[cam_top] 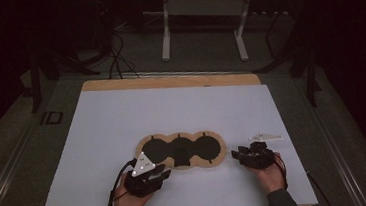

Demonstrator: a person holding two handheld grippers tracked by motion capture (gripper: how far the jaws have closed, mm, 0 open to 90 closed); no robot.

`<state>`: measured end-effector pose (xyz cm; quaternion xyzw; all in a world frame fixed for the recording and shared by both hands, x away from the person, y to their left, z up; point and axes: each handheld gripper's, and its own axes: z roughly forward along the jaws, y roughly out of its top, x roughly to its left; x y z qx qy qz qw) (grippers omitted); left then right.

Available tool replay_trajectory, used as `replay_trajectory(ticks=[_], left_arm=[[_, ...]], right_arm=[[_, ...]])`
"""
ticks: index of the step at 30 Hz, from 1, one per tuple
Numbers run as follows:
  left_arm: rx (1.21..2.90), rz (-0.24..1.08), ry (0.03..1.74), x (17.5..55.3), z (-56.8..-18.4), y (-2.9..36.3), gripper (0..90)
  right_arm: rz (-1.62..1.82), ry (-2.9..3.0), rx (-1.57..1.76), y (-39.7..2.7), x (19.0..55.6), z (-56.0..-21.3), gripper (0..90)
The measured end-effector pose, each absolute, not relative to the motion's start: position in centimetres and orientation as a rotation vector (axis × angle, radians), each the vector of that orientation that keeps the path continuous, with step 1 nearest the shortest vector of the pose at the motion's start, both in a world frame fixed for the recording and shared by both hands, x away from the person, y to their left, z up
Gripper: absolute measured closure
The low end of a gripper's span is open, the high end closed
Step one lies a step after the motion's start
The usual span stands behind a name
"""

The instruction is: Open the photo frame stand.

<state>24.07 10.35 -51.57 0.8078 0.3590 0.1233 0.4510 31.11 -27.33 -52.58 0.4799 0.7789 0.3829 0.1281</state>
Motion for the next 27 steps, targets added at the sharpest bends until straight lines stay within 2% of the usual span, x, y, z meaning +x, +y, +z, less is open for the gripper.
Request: replay_trajectory(ticks=[8,17,27], left_arm=[[2.003,0.29,0.892,24.1,-52.0,9.1,75.3],[2.044,0.307,0.9,24.4,-52.7,7.7,89.9],[2.077,0.317,0.92,24.9,-53.5,6.5,90.0]], right_arm=[[1.118,2.261,1.397,-27.5,31.1,-52.6,59.1],[1.122,2.256,1.406,-27.5,31.1,-52.6,59.3],[1.124,2.257,1.406,-27.5,31.1,-52.6,59.4]])
